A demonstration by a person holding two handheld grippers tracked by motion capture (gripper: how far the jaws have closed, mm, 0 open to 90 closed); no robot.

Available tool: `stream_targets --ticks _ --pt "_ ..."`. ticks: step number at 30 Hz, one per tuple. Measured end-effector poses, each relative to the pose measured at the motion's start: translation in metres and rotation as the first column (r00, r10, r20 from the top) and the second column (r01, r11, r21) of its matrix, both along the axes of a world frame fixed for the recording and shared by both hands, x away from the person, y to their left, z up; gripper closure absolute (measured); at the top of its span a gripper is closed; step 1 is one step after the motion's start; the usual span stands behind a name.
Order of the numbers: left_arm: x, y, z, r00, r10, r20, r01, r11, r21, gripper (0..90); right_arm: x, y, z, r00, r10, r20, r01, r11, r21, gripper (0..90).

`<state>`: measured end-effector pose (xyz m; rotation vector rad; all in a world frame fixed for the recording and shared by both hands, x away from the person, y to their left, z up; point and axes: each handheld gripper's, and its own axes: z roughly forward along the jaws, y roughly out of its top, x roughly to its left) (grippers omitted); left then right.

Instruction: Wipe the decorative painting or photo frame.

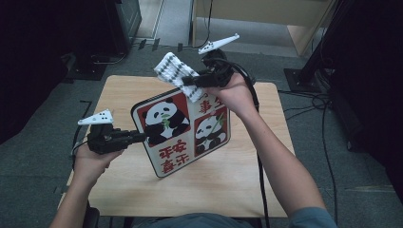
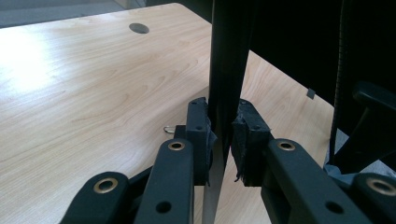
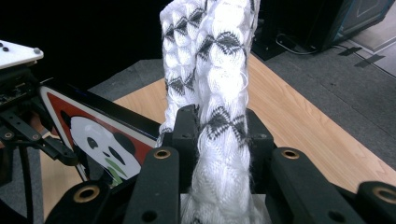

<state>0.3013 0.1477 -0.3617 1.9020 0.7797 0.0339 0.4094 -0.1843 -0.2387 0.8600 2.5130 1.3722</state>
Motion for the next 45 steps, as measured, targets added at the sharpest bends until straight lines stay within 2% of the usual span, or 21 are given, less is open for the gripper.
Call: stream_targets --ticks 45 --pt "0.0 0.0 0.0 1.0 0.004 -0.009 -0.004 1.0 0.0 78.6 0.014 -0.04 0.0 0.9947 -0.103 0.007 0.103 0.995 -0.005 73.1"
